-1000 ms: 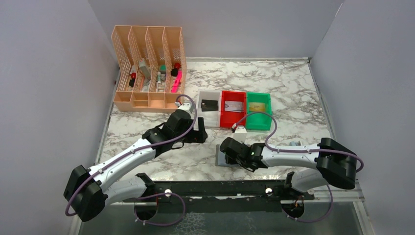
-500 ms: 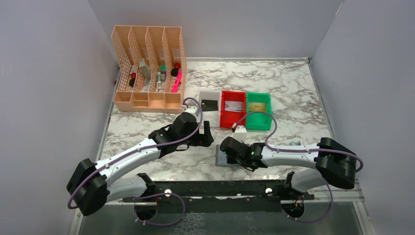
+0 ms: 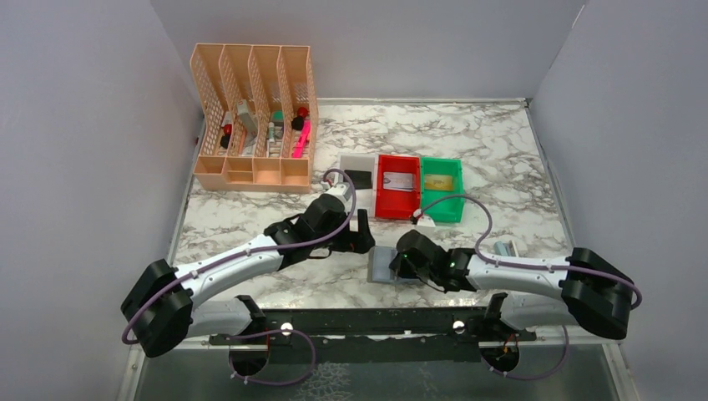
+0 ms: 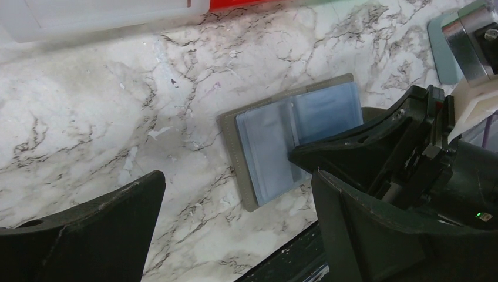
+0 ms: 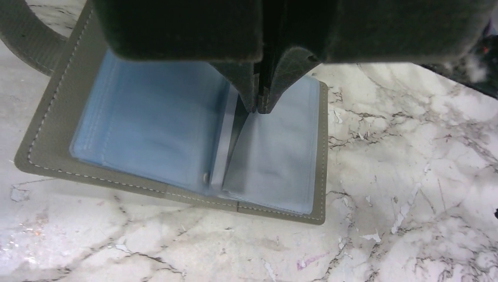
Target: Take the credit cards out of the card holder
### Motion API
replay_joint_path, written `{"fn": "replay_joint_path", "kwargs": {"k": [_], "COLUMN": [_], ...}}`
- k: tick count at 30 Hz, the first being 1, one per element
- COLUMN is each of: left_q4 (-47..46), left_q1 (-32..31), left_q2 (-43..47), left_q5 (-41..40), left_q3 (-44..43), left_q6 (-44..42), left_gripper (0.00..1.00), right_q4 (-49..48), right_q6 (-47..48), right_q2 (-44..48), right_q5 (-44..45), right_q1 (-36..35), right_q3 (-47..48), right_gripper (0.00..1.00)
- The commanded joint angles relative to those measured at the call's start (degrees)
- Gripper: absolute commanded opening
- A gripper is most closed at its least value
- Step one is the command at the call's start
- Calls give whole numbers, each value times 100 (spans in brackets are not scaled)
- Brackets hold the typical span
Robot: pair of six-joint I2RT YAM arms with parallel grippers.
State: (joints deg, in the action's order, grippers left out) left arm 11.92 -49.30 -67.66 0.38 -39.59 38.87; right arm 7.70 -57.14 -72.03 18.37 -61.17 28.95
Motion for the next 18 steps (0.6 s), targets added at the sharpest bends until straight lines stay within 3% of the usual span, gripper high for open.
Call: {"fn": "replay_joint_path", "kwargs": {"k": [1, 18], "left_q4": [-454, -1188], "left_q1": [-82, -637], "left_q2": [-99, -826], "left_q5": [298, 726], "left_q3": [39, -141], "left_q6": [145, 316], "left_gripper": [98, 88], "right_q4": [-703, -1157], "right_q6": [-95, -705], "right_q2": [492, 1609], "right_q5": [-524, -492], "right_q1": [265, 499], "right_q3": [-438, -1436], "right_gripper": [1, 1]}}
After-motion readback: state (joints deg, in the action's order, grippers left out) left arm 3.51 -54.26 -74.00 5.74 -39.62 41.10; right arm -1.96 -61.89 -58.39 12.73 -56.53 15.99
